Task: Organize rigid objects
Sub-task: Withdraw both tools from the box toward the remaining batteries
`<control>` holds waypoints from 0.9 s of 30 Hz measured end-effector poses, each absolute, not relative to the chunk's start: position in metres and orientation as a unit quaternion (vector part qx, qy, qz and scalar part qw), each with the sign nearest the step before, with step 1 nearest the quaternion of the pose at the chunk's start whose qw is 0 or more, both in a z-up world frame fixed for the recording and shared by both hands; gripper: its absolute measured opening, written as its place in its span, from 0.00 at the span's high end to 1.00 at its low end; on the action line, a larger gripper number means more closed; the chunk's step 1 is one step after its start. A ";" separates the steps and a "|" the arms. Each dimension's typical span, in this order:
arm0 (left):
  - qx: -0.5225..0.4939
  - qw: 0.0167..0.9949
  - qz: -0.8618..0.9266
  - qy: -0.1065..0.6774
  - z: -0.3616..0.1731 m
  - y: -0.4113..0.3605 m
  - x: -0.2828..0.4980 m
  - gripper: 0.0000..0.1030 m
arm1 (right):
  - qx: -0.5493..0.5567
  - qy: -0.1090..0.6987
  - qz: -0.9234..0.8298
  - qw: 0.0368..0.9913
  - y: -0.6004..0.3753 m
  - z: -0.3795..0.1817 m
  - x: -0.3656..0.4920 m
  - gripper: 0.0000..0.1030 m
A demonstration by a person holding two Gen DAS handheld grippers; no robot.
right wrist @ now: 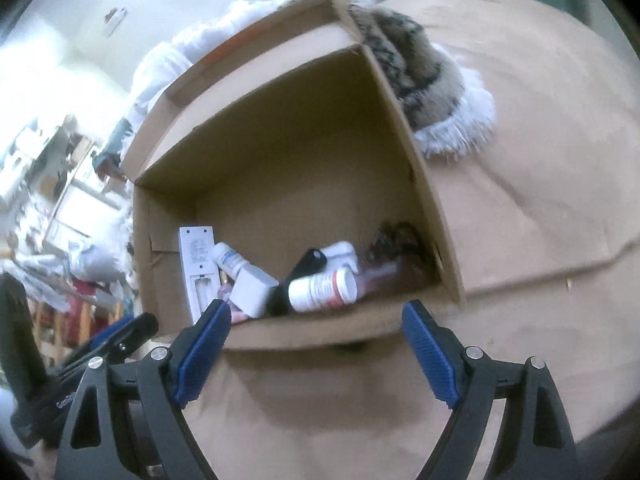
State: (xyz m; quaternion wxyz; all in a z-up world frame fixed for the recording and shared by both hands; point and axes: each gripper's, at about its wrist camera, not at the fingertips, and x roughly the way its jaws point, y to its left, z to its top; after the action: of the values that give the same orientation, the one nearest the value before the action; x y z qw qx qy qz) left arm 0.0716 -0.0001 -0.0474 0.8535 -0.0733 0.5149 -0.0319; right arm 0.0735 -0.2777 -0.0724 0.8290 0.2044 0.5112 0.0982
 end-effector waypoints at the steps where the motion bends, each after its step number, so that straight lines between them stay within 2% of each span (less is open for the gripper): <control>1: -0.080 0.851 -0.028 0.519 -0.048 0.001 0.069 0.30 | 0.208 0.513 0.096 0.828 -0.278 -0.073 0.070 0.10; 6: -0.111 0.844 -0.012 0.525 -0.048 0.015 0.052 0.30 | 0.211 0.522 0.095 0.821 -0.271 -0.079 0.053 0.10; 8: -0.086 0.849 0.024 0.521 -0.046 0.018 0.046 0.30 | 0.196 0.537 0.095 0.815 -0.261 -0.086 0.050 0.10; 10: -0.071 0.847 0.045 0.525 -0.046 0.019 0.041 0.30 | 0.179 0.556 0.086 0.807 -0.253 -0.098 0.049 0.10; 16: -0.106 0.841 0.050 0.529 -0.045 0.028 0.032 0.30 | 0.102 0.600 0.012 0.793 -0.222 -0.140 0.070 0.10; 20: -0.114 0.841 0.072 0.525 -0.042 0.034 0.034 0.30 | 0.099 0.605 -0.025 0.790 -0.205 -0.164 0.078 0.10; 22: -0.121 0.838 0.092 0.524 -0.042 0.039 0.036 0.30 | 0.079 0.595 -0.047 0.798 -0.193 -0.171 0.081 0.02; 27: -0.143 0.829 0.101 0.531 -0.046 0.047 0.039 0.30 | 0.042 0.563 -0.101 0.819 -0.170 -0.180 0.084 0.00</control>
State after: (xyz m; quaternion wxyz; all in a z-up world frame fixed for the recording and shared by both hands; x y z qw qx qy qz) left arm 0.0386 0.0472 -0.0456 0.8293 -0.1428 0.5307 0.1015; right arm 0.0839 -0.1697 -0.1802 0.8191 0.0423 0.5631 -0.1011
